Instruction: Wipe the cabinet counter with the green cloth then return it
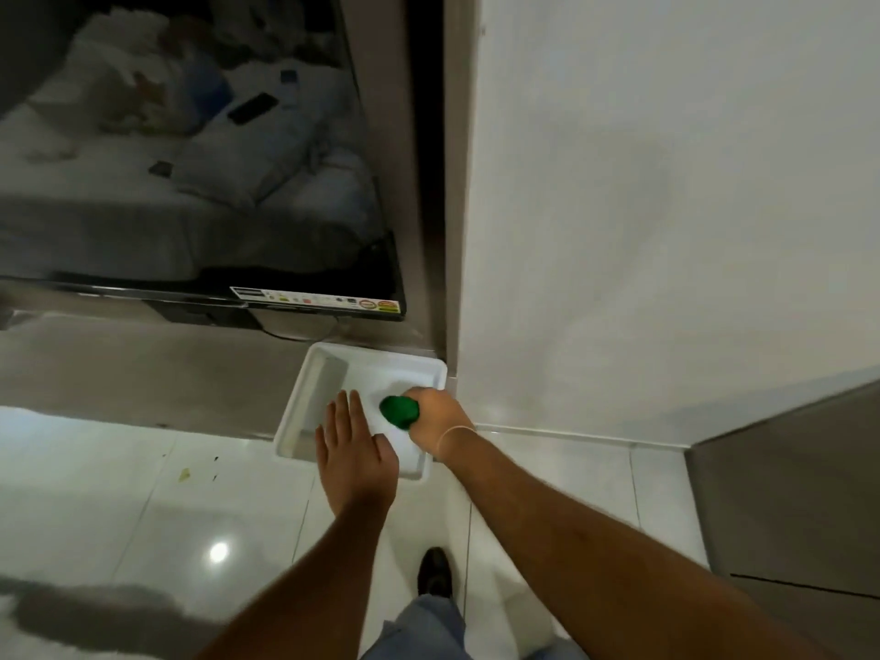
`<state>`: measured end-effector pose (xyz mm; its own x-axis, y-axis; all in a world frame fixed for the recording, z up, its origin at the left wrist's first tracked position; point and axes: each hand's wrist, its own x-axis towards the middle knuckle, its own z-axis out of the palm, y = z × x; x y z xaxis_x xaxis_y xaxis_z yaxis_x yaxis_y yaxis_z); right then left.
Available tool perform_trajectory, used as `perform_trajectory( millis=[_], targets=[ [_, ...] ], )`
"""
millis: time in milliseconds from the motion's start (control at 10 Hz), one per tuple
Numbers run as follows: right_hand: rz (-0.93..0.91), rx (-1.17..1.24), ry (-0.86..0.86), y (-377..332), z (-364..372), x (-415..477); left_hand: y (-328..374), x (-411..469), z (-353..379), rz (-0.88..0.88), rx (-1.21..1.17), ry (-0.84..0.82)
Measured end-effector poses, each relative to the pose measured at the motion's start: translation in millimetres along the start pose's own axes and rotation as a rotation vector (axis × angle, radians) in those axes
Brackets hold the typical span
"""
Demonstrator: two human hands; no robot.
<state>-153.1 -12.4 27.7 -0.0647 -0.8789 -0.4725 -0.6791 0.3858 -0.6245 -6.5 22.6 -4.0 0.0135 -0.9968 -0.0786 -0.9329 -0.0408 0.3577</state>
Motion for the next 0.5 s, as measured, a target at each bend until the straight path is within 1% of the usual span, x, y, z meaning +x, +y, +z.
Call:
perform_trajectory(
  millis=[100, 200, 300, 400, 500],
  targets=[
    [-0.012, -0.026, 0.06, -19.5, 25.6, 27.6, -21.5, 0.4, 1.9, 0.006, -0.021, -0.023],
    [0.0, -0.175, -0.096, -15.6, 61.0, 52.5, -42.3, -0.1, 11.3, 0.042, -0.02, -0.03],
    [-0.027, -0.371, -0.319, -1.5, 98.5, 49.2, -56.8, -2.9, 18.9, 0.076, -0.001, -0.049],
    [-0.125, -0.402, -0.214, 13.1, 115.3, 35.6, -60.3, -1.5, 21.5, 0.064, 0.009, -0.063],
    [-0.196, -0.295, -0.019, 31.0, 99.9, 23.9, -47.3, -4.1, 20.9, 0.066, -0.009, -0.098]
  ],
)
